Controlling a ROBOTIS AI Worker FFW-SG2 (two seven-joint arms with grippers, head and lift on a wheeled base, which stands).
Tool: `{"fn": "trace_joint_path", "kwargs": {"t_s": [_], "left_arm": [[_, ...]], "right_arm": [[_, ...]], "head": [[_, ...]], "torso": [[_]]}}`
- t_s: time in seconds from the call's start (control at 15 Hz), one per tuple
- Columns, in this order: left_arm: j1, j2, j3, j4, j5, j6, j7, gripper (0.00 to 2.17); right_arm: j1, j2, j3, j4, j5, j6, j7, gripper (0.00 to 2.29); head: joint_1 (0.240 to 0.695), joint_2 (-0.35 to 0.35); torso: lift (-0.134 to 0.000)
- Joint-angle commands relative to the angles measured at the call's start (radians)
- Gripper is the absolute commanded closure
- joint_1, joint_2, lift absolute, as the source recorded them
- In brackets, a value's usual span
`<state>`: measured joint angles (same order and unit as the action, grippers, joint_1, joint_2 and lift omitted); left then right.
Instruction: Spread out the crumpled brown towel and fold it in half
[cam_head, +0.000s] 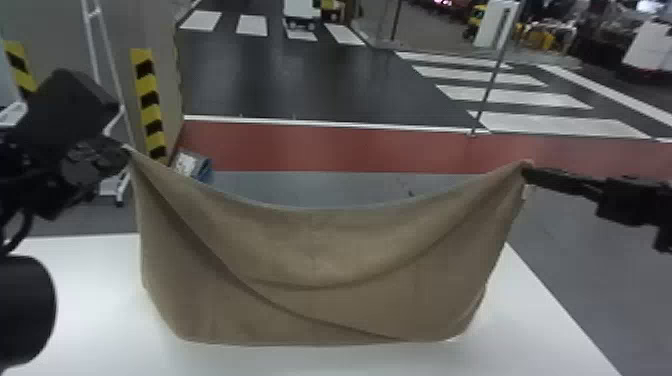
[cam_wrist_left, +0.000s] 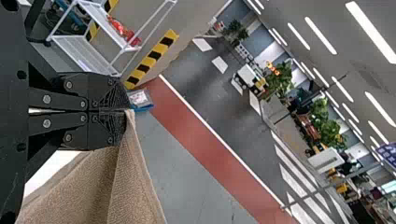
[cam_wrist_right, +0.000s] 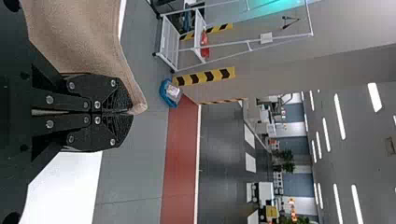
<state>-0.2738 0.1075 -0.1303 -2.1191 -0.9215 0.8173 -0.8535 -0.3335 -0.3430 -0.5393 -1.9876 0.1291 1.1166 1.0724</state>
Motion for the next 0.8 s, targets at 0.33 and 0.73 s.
{"fn": "trace_joint_path", "kwargs": {"t_s": [0.33, 0.73], "left_arm": [[-0.223, -0.023, 0.080, 0.174, 0.058, 0.017, 0.062, 1.18], [0.389, 0.104, 0.182, -0.142, 0.052, -0.174, 0.085, 1.18]], "right_arm": [[-0.292, -0.041, 0.053, 0.200, 0.033, 0.095, -0.063, 2.26], [0.409, 0.009, -0.154, -0.162, -0.158, -0.215, 0.031, 2.27]], "head": [[0.328, -0.178], [0.512, -0.145]], "torso": [[-0.124], [-0.124]]}}
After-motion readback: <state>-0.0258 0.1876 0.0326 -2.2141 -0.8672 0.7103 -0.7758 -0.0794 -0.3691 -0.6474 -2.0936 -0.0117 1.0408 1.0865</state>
